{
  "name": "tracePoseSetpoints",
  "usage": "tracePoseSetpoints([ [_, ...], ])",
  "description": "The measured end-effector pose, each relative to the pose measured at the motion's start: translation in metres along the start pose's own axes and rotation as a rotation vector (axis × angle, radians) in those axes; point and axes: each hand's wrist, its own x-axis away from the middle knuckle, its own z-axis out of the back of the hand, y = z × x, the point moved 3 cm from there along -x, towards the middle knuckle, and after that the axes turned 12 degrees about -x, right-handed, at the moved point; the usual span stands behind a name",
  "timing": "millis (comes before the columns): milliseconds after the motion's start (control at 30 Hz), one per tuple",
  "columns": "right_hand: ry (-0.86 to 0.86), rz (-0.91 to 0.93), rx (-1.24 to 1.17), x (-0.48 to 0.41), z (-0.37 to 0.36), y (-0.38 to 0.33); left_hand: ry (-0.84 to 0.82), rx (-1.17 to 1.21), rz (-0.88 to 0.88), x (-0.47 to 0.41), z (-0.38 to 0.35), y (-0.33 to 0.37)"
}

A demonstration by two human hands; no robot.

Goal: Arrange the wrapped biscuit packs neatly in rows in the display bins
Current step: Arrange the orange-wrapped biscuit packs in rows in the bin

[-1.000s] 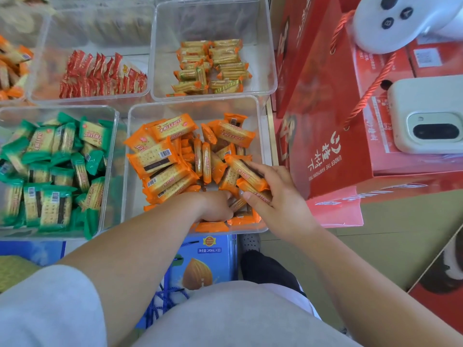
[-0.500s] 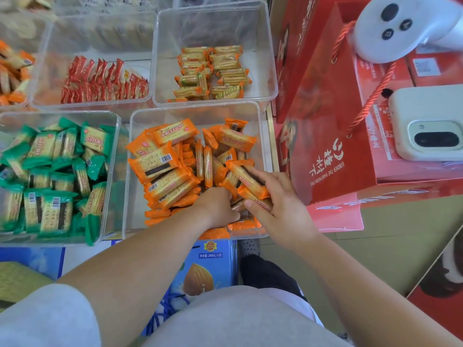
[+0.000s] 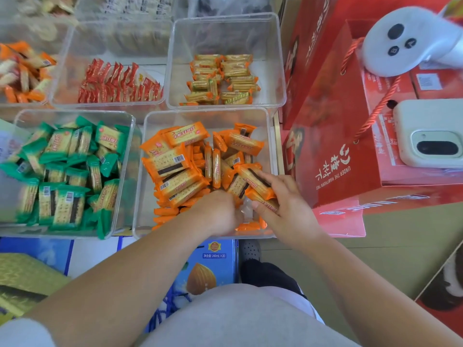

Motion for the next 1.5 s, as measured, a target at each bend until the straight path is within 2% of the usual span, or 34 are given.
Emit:
tracePoseSetpoints([
  [133,-0.018,-0.016,0.004,0.000,0.001,-0.003,-0.038,0.021,-0.090,0.018,-0.011,-0.014],
  [400,-0.053,-0.073,0.063,-0.005,0.009,-0.013,0.210,0.054,-0.046,0.039,-0.024,-0.039],
  [533,-0.098,-0.065,0.267,-0.006,0.012,-0.025,0.279,0.188,-0.020,0.046,-0.035,-0.046],
  [667,-0.143,-0.007,0.465,-0.012,0.007,-0.046,0.286,0.165,-0.059,0.049,-0.046,-0.049],
  [767,-0.225,0.000,0.532,-0.024,-0.006,-0.061,0.297,0.117,-0.109,0.049,-0.051,-0.051],
  [900,-0.443,-0.131,0.487,-0.050,-0.034,-0.067,0.328,0.159,-0.122,0.049,-0.051,-0.052],
  [1100,-0.763,-0.235,0.741,-0.071,-0.070,-0.053,0.447,0.178,-0.062,0.054,-0.052,-0.054],
  [1233,-0.761,-0.308,0.674,-0.067,-0.079,-0.039,0.577,0.335,0.004,0.059,-0.048,-0.055],
  [1300,-0.731,-0.305,0.627,-0.066,-0.080,-0.035,0.564,0.321,-0.025,0.057,-0.048,-0.053],
  [1400,-0.742,-0.253,0.580,-0.062,-0.074,-0.037,0.431,0.207,-0.056,0.050,-0.049,-0.051],
  [1500,-0.774,-0.189,0.542,-0.056,-0.065,-0.044,0.376,0.191,-0.076,0.046,-0.048,-0.052],
])
